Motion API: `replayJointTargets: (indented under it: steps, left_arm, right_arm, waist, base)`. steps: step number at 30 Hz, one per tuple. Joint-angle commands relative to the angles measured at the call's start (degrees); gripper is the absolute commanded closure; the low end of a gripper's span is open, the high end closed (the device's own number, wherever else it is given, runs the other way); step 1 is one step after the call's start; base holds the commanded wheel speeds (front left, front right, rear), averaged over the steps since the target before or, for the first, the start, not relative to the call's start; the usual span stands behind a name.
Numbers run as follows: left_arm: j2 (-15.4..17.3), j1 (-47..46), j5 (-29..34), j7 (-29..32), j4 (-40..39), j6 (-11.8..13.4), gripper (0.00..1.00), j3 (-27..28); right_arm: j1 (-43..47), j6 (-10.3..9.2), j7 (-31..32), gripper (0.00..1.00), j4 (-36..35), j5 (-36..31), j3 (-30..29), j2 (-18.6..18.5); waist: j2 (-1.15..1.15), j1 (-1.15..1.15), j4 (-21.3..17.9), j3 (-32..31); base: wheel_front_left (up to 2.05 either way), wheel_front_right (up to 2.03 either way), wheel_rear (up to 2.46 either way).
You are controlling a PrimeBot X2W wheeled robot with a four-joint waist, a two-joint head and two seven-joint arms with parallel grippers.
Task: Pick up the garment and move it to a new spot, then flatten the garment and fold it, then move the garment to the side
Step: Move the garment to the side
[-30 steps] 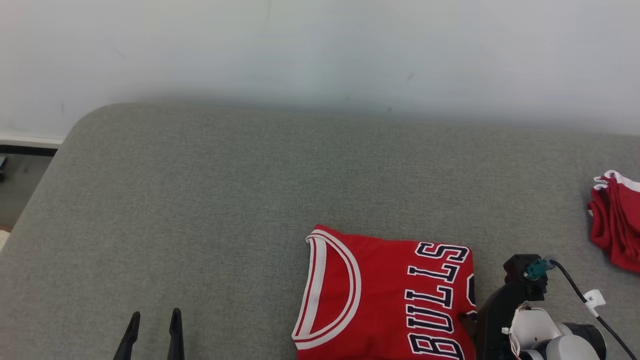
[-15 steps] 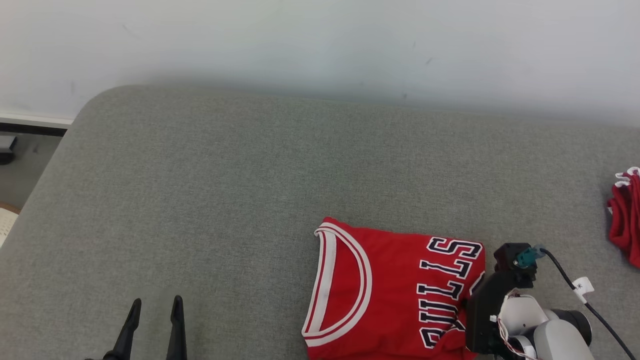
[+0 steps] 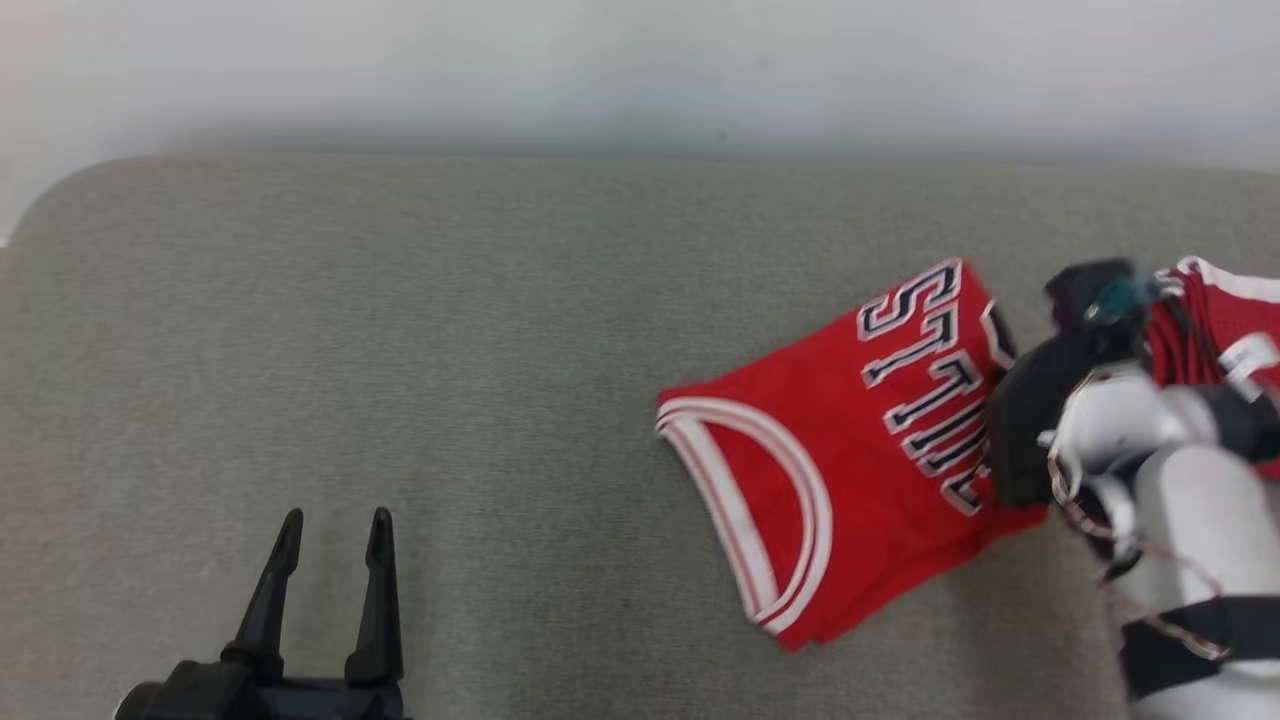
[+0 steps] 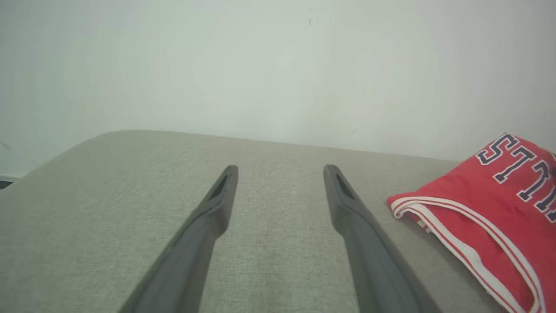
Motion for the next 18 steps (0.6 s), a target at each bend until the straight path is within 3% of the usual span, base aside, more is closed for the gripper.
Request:
replayJointTargets:
  steps: [1,9,18]
  left_arm:
    - [-0.1,-1.1,0.7,-0.2,-0.6,0.1,0.0,-0.4]
    - [0.9,-5.6,2.1,-0.2,-2.9,0.0,0.0,-4.1]
    - [5.5,-10.6,2.3,0.6,-6.1,0.0,0.0,-9.2]
  right_arm:
    - [-1.7,0.02,0.3,1.0,-0.7,0.6,0.0,-1.1]
    - [-10.1,0.02,-1.2,1.0,-1.6,2.3,-0.6,-7.6]
    - [-18.4,0.01,-1.3,1.0,1.0,2.1,-2.8,-8.3]
  waist:
    - [-0.01,-0.01,-3.4,3.0]
    - [-0.01,-0.01,-10.3,8.7]
    - [-0.01,-0.01,-16.5,16.2]
  base:
    - [0.0,0.0,0.0]
    - [0.0,0.0,0.0]
    - [0.0,0.0,0.0]
